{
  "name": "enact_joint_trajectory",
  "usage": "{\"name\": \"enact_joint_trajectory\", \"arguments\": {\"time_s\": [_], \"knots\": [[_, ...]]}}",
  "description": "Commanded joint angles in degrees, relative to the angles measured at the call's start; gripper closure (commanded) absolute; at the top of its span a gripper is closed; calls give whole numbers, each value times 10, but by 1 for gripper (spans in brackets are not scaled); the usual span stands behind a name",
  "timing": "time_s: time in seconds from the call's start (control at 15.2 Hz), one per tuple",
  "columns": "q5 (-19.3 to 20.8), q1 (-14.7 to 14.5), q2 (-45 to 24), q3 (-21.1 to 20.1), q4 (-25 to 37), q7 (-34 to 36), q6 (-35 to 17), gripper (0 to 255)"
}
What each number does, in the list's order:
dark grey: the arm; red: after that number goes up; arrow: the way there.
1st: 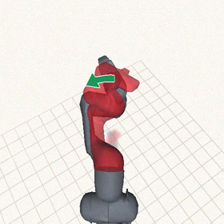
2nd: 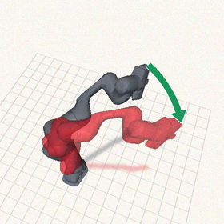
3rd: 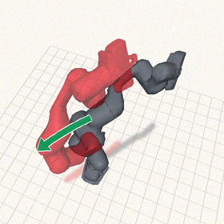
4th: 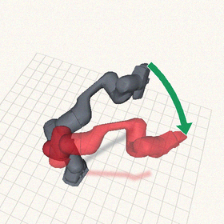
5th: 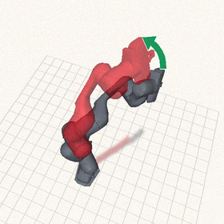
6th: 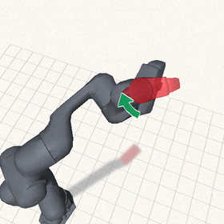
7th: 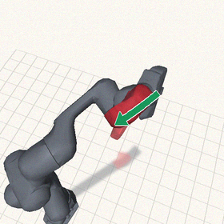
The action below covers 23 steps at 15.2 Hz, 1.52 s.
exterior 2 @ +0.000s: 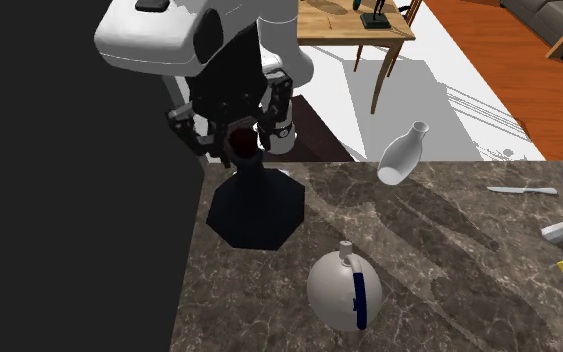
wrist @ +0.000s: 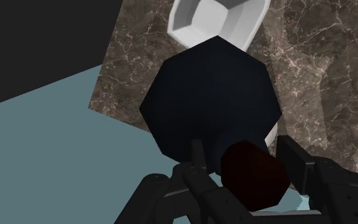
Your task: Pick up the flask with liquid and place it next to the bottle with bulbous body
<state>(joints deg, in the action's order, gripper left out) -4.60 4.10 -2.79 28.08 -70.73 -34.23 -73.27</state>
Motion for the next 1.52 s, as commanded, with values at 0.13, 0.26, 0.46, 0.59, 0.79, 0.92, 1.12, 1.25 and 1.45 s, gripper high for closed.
{"name": "enact_joint_trajectory", "arguments": {"time_s": [0.13, 0.26, 0.46, 0.59, 0.79, 0.92, 1.12, 1.25, 1.45], "knots": [[34, -39, 74, -37, -82, 67, -21, 255], [45, -54, 105, -59, -116, 101, -27, 255], [55, -72, 145, -92, -159, 151, -33, 255], [58, -81, 167, -114, -183, 184, -36, 255], [57, -95, 195, -146, -212, 231, -39, 255], [55, -104, 209, -167, -228, 261, -40, 255], [48, -117, 226, -199, -246, 307, -42, 255], [43, -125, 234, -220, -255, 337, -43, 255], [33, -138, 241, -252, -263, 381, -45, 255]]}}
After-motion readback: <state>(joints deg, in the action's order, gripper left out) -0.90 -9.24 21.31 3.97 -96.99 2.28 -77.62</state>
